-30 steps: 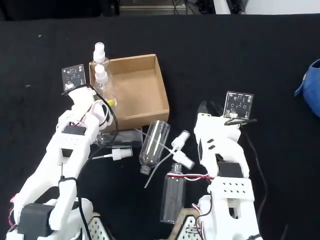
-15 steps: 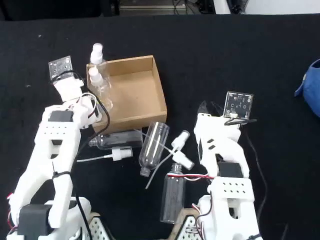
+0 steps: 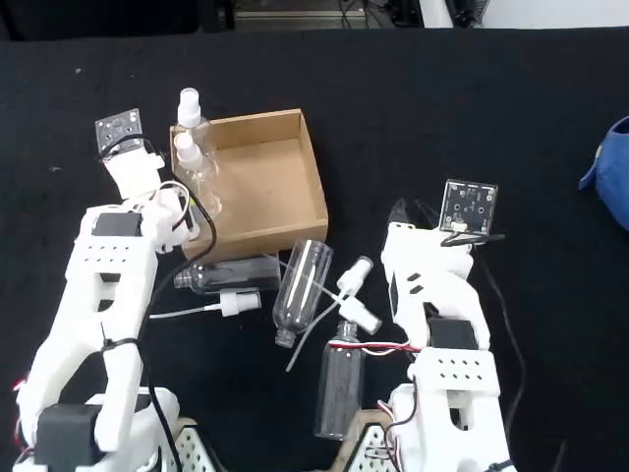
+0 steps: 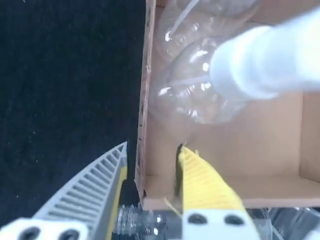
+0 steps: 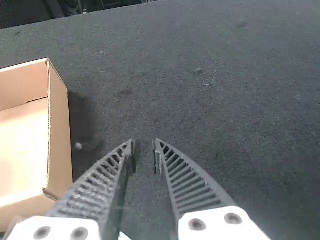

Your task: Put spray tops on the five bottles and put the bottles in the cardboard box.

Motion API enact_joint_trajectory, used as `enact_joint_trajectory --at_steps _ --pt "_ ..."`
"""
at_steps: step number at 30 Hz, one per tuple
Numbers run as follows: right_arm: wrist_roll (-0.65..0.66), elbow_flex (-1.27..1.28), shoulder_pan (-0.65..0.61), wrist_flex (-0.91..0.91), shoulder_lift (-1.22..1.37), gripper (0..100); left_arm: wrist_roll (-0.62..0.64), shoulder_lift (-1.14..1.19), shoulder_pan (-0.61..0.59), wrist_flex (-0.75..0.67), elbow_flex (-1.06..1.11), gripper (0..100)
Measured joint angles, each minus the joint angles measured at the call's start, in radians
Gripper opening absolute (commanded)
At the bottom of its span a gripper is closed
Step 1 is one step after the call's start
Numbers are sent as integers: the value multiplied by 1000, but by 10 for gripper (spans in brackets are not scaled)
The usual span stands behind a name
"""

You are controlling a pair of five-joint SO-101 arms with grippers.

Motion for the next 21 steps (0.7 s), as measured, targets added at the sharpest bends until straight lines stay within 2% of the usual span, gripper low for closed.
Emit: enact_joint_trajectory --at_steps 9,13,18,21 --pt "0 0 0 0 0 47 -2 -276 11 117 0 33" --pt "0 0 0 0 0 47 -118 -370 58 180 0 31" --pt "0 0 0 0 0 47 -334 -391 230 239 0 29" --pt "0 0 0 0 0 47 -404 -393 328 226 0 29"
